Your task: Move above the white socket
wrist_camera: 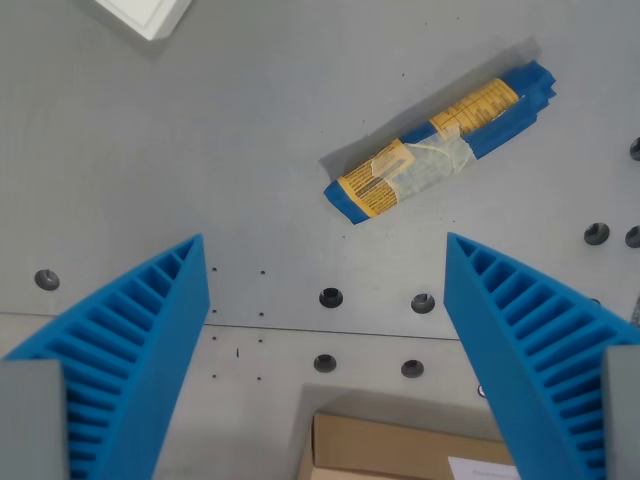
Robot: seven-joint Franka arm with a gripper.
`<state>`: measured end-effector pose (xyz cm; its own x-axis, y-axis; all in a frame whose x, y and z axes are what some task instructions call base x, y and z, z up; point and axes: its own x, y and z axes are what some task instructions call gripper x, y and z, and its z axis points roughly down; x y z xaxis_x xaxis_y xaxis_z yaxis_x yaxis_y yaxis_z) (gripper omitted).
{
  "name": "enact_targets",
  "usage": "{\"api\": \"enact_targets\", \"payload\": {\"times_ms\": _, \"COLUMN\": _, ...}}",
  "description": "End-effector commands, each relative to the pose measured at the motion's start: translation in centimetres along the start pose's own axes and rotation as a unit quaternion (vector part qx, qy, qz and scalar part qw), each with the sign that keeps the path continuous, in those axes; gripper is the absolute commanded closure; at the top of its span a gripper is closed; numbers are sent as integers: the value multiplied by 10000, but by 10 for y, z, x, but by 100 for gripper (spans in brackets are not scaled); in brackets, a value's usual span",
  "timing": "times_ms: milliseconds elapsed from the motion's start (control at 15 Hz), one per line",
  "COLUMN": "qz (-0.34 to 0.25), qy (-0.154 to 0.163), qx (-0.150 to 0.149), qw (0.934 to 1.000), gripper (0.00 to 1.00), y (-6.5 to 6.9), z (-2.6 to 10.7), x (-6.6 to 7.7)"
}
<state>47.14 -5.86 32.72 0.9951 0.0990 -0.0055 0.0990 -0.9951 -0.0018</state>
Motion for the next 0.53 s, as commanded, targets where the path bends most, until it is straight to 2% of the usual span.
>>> {"api": "enact_targets", "payload": {"times_ms": 67, "qz": 332, "qy": 56, "qx": -36, "qw": 9994, "gripper": 0, "y": -3, "z": 3, "x": 3}}
{"api": "enact_targets", "payload": {"times_ms": 533, "qz": 808, "qy": 123, "qx": -38, "qw": 9966, "gripper": 0, "y": -11, "z": 15, "x": 14}}
